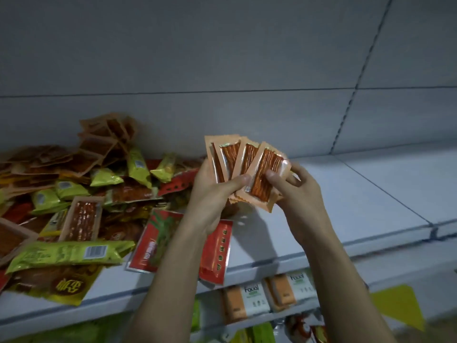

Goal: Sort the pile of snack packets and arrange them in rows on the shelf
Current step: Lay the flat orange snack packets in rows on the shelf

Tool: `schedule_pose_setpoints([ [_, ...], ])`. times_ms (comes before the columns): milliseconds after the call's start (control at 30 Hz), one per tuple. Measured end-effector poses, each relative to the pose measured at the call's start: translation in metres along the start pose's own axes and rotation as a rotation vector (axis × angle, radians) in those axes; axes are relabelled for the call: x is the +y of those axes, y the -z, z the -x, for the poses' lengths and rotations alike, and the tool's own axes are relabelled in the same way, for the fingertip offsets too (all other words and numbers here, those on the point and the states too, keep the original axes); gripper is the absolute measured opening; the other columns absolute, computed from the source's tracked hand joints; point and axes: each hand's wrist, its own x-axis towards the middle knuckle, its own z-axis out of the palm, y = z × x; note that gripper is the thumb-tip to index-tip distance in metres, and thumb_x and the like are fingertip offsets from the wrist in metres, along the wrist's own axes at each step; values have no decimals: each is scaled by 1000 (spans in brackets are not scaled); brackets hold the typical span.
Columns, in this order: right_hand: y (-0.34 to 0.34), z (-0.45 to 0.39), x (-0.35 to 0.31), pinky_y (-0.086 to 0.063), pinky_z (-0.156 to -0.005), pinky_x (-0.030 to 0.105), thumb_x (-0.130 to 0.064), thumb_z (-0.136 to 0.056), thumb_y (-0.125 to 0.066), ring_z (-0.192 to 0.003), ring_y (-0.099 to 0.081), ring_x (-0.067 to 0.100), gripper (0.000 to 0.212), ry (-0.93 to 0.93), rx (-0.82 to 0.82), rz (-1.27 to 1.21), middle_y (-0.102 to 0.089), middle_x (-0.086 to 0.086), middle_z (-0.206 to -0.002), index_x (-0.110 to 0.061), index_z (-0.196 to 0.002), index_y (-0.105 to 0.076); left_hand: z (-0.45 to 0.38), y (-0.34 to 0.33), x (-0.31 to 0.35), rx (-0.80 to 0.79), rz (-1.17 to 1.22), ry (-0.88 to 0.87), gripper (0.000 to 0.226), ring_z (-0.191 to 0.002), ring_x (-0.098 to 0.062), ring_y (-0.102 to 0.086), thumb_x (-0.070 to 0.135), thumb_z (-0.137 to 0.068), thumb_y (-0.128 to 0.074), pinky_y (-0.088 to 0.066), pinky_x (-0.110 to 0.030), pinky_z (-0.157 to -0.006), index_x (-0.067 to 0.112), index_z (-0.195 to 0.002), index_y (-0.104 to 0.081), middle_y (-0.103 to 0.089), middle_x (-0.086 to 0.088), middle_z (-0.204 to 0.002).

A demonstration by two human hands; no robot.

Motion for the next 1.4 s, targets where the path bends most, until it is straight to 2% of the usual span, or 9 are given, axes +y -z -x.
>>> schedule_pose_setpoints([
  [233,148,40,-22,-59,-71,32,-7,-90,-68,-87,-74,24,16,-106,123,-40,-76,11,-96,-3,-105,-71,42,-134,-43,-144,22,87,46,-104,-25,-72,-3,-84,-72,-61,-37,-75,15,-125,-61,-75,-6,-114],
  [367,240,68,-48,-55,-63,30,-10,-90,-70,-75,-74,16,15,-56,238,42,-76,7,-92,-7,-104,-73,65,-223,-58,-251,142,204,27,-94,-24,-74,10,-100,-55,-62,-37,-66,14,-126,-60,-74,-11,-113],
  [733,436,121,-106,-59,-83,46,-15,-95,-66,-99,-72,22,16,85,549,83,-75,1,-106,-17,-109,-71,98,-440,-105,-478,115,194,21,-95,-33,-68,17,-101,-58,-56,-47,-81,18,-121,-61,-76,-4,-101],
  [800,463,120,-115,-61,-80,39,-11,-96,-64,-98,-72,18,19,104,571,67,-75,1,-108,-15,-114,-69,97,-472,-114,-499,113,196,23,-101,-31,-71,18,-99,-61,-57,-48,-86,18,-122,-62,-75,-7,-110],
  [900,506,115,-126,-58,-67,23,-6,-95,-63,-92,-73,12,21,136,615,68,-75,1,-103,-12,-115,-67,93,-520,-132,-575,119,231,29,-103,-30,-72,21,-98,-63,-62,-39,-70,18,-127,-60,-73,-13,-117],
  [1000,556,102,-132,-58,-70,23,-5,-94,-64,-96,-73,14,24,163,679,91,-75,3,-105,-10,-118,-65,86,-572,-152,-639,140,257,24,-100,-26,-73,19,-98,-62,-60,-32,-65,21,-122,-62,-74,-11,-116],
  [1133,627,73,-145,-60,-74,26,-7,-94,-65,-97,-72,13,24,181,767,150,-75,2,-107,-11,-117,-66,62,-652,-180,-714,161,267,28,-106,-28,-72,17,-99,-60,-61,-45,-80,19,-127,-61,-74,-8,-117],
  [1300,708,25,-179,-60,-86,37,-13,-94,-65,-102,-71,16,26,189,802,278,-73,3,-112,-12,-120,-65,21,-743,-196,-836,133,278,34,-102,-28,-73,15,-95,-67,-60,-50,-83,21,-128,-59,-74,-5,-115],
  [1400,749,-4,-195,-60,-84,31,-11,-94,-65,-102,-71,14,27,220,801,287,-73,1,-111,-11,-121,-64,-5,-789,-210,-852,133,265,44,-102,-27,-73,7,-91,-71,-60,-53,-86,20,-130,-57,-74,-4,-115],
])
